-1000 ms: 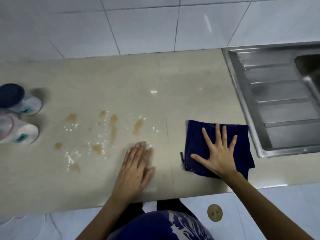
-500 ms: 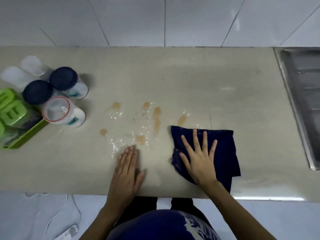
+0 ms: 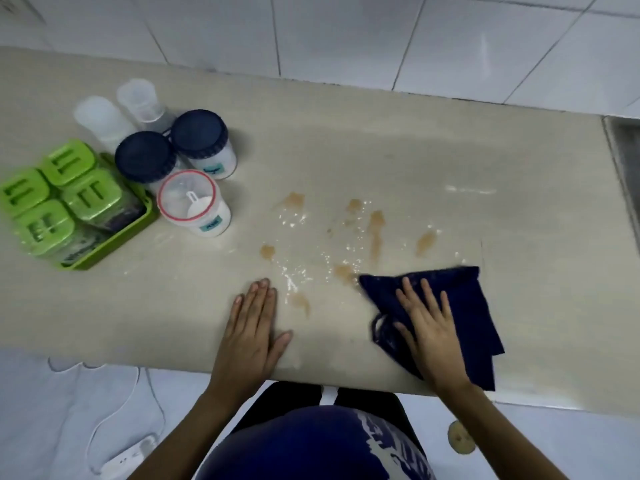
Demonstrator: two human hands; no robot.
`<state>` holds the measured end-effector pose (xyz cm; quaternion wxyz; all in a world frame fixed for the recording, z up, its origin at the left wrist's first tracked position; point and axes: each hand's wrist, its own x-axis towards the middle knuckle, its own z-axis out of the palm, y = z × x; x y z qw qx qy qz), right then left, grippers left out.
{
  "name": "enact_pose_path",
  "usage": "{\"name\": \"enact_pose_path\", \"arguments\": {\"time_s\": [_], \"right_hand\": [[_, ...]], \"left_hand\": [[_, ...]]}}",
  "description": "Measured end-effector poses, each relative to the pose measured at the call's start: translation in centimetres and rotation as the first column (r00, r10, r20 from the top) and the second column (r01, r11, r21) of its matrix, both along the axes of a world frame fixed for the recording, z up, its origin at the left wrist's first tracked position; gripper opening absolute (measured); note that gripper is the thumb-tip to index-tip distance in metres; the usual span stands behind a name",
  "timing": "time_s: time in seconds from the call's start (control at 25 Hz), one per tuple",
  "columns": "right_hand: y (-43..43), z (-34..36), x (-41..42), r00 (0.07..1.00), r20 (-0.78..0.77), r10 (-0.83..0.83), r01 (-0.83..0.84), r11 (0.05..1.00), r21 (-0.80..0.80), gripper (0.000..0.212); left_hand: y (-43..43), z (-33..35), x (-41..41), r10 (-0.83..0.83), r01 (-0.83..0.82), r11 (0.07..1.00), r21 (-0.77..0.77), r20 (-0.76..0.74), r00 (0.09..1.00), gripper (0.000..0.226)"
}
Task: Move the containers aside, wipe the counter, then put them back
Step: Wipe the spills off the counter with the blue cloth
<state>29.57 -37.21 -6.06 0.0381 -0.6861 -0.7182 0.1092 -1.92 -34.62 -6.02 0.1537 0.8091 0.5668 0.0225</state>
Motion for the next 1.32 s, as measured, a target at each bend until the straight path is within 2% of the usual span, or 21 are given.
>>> {"name": "enact_pose_path", "arguments": {"time_s": [0.08, 0.16, 0.32, 0.4, 0.52, 0.56, 0.68, 0.76, 0.88, 0.96, 1.08, 1.16, 1.24, 1.32], "right_hand": [[0.7, -0.4, -6.2, 0.995, 0.003, 0.101, -0.101, 0.995, -0.001, 0.053], [2.0, -0.6, -9.3, 0.994, 0.007, 0.109, -0.109, 0.994, 0.001, 0.053], [2.4, 0.0, -3.7, 0.982, 0.06, 0.18, -0.179, 0.983, -0.031, 0.058], [1.6, 0.6, -0.4, 0.988, 0.1, 0.119, -0.112, 0.991, -0.076, 0.072], [1.7, 0.9, -2.6, 0.983, 0.175, 0.057, -0.038, 0.993, -0.114, 0.072], [2.2, 0.8, -4.9, 0.98, 0.175, 0.096, -0.076, 0.99, -0.118, 0.07], [5.5, 0.2, -12.1, 0.932, 0.122, 0.34, -0.33, 0.939, -0.094, 0.064], [8.4, -0.2, -13.7, 0.914, 0.066, 0.4, -0.396, 0.916, -0.066, 0.06], [14.4, -0.6, -10.1, 0.938, 0.04, 0.344, -0.344, 0.939, -0.012, 0.058], [17.2, -0.3, -7.2, 0.975, 0.046, 0.216, -0.216, 0.976, 0.0, 0.06], [15.6, -0.3, -9.1, 0.997, 0.046, 0.069, -0.069, 0.998, 0.004, 0.063], [11.9, -0.3, -13.0, 0.983, 0.056, 0.175, -0.175, 0.984, -0.008, 0.065], [9.6, -0.5, -15.8, 0.908, 0.084, 0.41, -0.409, 0.912, -0.024, 0.064], [11.6, -0.6, -16.0, 0.849, 0.053, 0.525, -0.526, 0.851, -0.005, 0.06]], "left_hand": [[0.4, 0.5, -0.5, 0.031, -0.031, 0.999, 0.016, 0.015, 0.999, 0.072], [1.3, 0.8, -1.4, 0.071, -0.072, 0.997, 0.03, 0.029, 0.997, 0.071], [3.2, 0.8, -3.1, 0.084, -0.088, 0.995, 0.041, 0.072, 0.994, 0.069], [3.5, 0.5, -3.3, 0.045, -0.047, 0.998, 0.04, 0.057, 0.997, 0.07], [3.5, 0.0, -3.5, 0.07, -0.073, 0.997, 0.039, 0.071, 0.995, 0.071], [3.5, 0.0, -3.6, 0.088, -0.092, 0.995, 0.039, 0.077, 0.993, 0.07], [3.5, -0.1, -3.8, 0.145, -0.153, 0.987, 0.053, 0.134, 0.98, 0.067], [3.5, -0.2, -3.9, 0.181, -0.193, 0.98, 0.044, 0.192, 0.965, 0.065], [3.7, -0.1, -3.7, 0.177, -0.199, 0.977, 0.079, 0.224, 0.958, 0.06], [3.7, -0.2, -3.7, 0.165, -0.192, 0.977, 0.094, 0.237, 0.957, 0.06], [3.7, -0.5, -3.8, 0.194, -0.216, 0.972, 0.091, 0.207, 0.959, 0.061], [3.7, -0.5, -3.7, 0.217, -0.235, 0.968, 0.084, 0.179, 0.96, 0.062], [3.7, -0.7, -3.8, 0.24, -0.255, 0.964, 0.071, 0.165, 0.957, 0.065], [3.7, -0.8, -3.8, 0.254, -0.266, 0.962, 0.056, 0.16, 0.954, 0.067]]}}
